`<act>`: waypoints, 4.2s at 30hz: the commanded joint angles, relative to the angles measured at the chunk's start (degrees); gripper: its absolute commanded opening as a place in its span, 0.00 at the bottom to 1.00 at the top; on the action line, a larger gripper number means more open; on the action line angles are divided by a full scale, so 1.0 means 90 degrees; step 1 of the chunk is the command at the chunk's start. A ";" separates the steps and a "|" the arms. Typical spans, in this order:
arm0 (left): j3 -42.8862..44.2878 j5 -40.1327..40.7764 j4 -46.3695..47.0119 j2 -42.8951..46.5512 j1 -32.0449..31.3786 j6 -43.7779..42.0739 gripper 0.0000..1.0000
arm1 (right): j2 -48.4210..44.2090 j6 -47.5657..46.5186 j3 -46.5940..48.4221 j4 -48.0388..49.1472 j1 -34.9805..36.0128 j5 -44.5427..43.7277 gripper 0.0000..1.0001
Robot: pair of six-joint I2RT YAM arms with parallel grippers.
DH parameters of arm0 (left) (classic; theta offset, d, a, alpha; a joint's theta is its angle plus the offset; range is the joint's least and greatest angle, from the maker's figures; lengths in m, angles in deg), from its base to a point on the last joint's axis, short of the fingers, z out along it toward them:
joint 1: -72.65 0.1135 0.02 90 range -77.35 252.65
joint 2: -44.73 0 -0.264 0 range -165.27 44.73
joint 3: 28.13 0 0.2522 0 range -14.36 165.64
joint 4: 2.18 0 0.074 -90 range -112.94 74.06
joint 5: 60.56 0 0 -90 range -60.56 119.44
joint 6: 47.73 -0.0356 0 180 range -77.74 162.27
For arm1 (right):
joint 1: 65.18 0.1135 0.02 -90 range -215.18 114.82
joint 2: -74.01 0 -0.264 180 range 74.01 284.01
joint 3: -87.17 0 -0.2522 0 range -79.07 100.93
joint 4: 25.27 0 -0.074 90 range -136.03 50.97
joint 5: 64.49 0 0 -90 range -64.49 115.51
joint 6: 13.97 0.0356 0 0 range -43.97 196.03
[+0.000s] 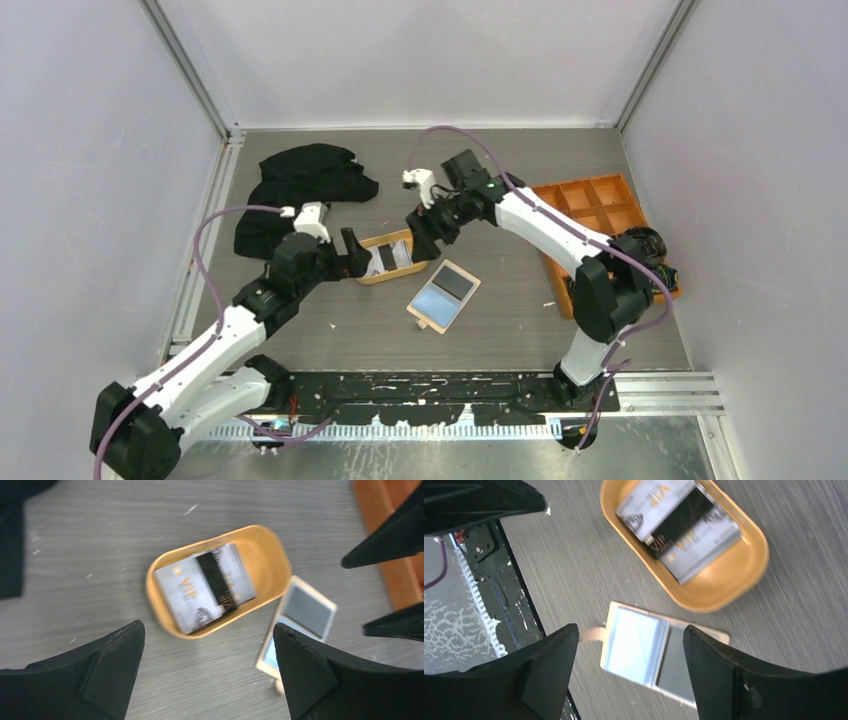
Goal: Put the credit cards into the card holder
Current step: Pick up the credit card from the storage box.
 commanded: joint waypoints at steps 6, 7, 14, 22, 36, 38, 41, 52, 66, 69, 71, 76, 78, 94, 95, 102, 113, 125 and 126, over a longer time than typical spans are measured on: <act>-0.1006 -0.0758 0.0376 0.0713 0.1473 0.0796 1.00 | 0.1018 0.0773 0.0719 0.0486 0.0658 -0.0211 0.82; -0.1053 -0.1207 0.0562 0.0613 0.1692 0.0881 1.00 | 0.1037 0.0973 0.0608 0.0650 0.0671 -0.0228 0.82; -0.0756 -0.2639 0.1233 -0.0718 0.2355 0.0872 0.93 | 0.1132 0.2039 0.0355 0.1375 0.0660 -0.0650 0.83; -0.0287 -0.2510 0.0608 -0.1683 0.2368 0.0610 0.83 | 0.1314 0.3776 0.0160 0.2031 0.0666 -0.1363 0.82; 0.0050 -0.2568 0.0675 -0.2908 0.2051 0.1410 0.39 | 0.1861 0.4719 0.0456 0.1948 0.0928 -0.2392 0.79; -0.0030 -0.2337 0.0586 -0.2799 0.1901 0.1568 0.33 | 0.1979 0.4767 0.0572 0.1890 0.0968 -0.2362 0.79; -0.0156 -0.2083 0.0529 -0.2625 0.1738 0.1797 0.22 | 0.2163 0.4847 0.0723 0.1871 0.1000 -0.2216 0.79; -0.0312 -0.1901 0.0558 -0.2283 0.1463 0.2370 0.02 | 0.2687 0.5189 0.0953 0.2011 0.1014 -0.1367 0.68; -0.0656 -0.1173 0.0579 -0.1569 0.1032 0.3241 0.00 | 0.2716 0.6133 0.0724 0.2420 0.1003 -0.0912 0.65; -0.0661 -0.1105 0.0561 -0.1556 0.0980 0.3301 0.00 | 0.2800 0.6258 0.0756 0.2440 0.1001 -0.0837 0.65; -0.0644 -0.1005 0.0495 -0.1574 0.0940 0.3369 0.00 | 0.2834 0.6166 0.0842 0.2259 0.1005 -0.1038 0.65; -0.0605 -0.0912 0.0485 -0.1729 0.0845 0.3393 0.00 | 0.2902 0.6155 0.0842 0.2210 0.1006 -0.0987 0.65; -0.0606 -0.0894 0.0502 -0.1797 0.0819 0.3394 0.00 | 0.2937 0.6259 0.0823 0.2315 0.1003 -0.0792 0.65; -0.0589 -0.0745 0.0396 -0.1786 0.0767 0.3298 0.00 | 0.2525 0.7353 0.0304 0.3960 0.0827 0.0833 0.49; -0.0587 -0.0742 0.0384 -0.1801 0.0765 0.3294 0.00 | 0.2517 0.7401 0.0275 0.4046 0.0825 0.0896 0.49; -0.0539 -0.0740 0.0385 -0.1842 0.0765 0.3255 0.00 | 0.2590 0.7265 0.0259 0.3918 0.0821 0.0870 0.42; -0.0478 -0.0743 0.0414 -0.1941 0.0767 0.3200 0.00 | 0.2821 0.6723 0.0567 0.3282 0.0876 0.1035 0.39; -0.0505 -0.0737 0.0456 -0.1953 0.0767 0.3177 0.00 | 0.3025 0.5540 0.1142 0.1882 0.1063 0.0186 0.45; -0.0510 -0.0744 0.0455 -0.1952 0.0767 0.3175 0.00 | 0.3056 0.5517 0.1173 0.1859 0.1080 0.0179 0.46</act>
